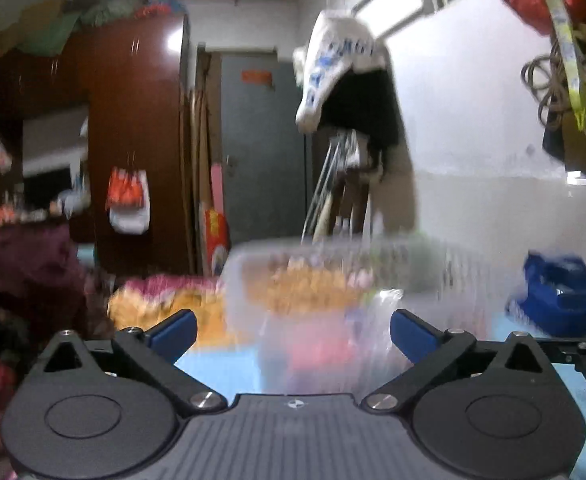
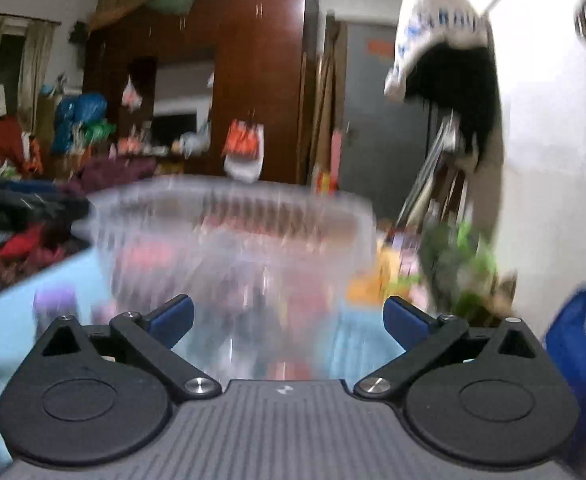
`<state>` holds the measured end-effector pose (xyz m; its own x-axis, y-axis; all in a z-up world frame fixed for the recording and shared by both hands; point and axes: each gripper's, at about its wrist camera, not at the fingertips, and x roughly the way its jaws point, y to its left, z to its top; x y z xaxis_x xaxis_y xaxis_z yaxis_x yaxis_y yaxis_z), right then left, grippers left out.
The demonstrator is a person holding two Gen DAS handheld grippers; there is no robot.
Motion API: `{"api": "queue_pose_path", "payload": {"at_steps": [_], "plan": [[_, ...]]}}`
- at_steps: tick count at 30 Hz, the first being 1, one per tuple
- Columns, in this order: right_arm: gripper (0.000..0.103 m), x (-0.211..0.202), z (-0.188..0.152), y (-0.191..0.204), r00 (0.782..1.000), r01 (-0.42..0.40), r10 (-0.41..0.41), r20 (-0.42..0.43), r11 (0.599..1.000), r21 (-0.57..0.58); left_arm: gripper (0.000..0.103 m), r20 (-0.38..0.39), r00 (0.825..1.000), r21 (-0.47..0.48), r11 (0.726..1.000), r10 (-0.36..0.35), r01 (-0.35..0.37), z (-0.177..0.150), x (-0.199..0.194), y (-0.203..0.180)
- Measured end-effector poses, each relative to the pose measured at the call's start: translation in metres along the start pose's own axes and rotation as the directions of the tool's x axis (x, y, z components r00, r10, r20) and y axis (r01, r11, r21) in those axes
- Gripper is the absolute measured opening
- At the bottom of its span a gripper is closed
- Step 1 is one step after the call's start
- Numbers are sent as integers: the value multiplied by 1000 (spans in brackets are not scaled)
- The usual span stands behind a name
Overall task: Organize objects
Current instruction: 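Drop the grey pack and red-white box into the white basket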
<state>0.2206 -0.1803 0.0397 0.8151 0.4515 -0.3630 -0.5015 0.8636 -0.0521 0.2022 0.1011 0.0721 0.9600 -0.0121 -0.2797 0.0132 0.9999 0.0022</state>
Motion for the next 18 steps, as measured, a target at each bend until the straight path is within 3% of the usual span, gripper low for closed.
{"api": "queue_pose_path", "payload": {"at_steps": [2, 6, 11, 13, 16, 18], "plan": [[103, 7, -20, -7, 995, -16, 19, -103, 1000, 26, 103, -18, 999, -38, 999, -27, 26, -19, -9, 14], [103, 19, -38, -13, 982, 12, -4, -188, 999, 40, 103, -68, 998, -90, 996, -8, 2, -39, -6, 35], [102, 31, -37, -7, 976, -10, 21, -219, 999, 53, 101, -155, 988, -131, 991, 5, -25, -51, 12, 51], [100, 35, -36, -4, 973, -19, 32, -228, 998, 59, 100, -146, 989, -135, 990, 9, -29, -51, 10, 52], [94, 37, -37, -8, 972, -57, 68, -224, 997, 56, 100, -151, 988, -109, 993, 23, -40, -49, 11, 46], [84, 33, -40, -12, 971, -82, 95, -218, 994, 68, 100, -183, 983, -97, 995, 14, -33, -50, 14, 42]]}}
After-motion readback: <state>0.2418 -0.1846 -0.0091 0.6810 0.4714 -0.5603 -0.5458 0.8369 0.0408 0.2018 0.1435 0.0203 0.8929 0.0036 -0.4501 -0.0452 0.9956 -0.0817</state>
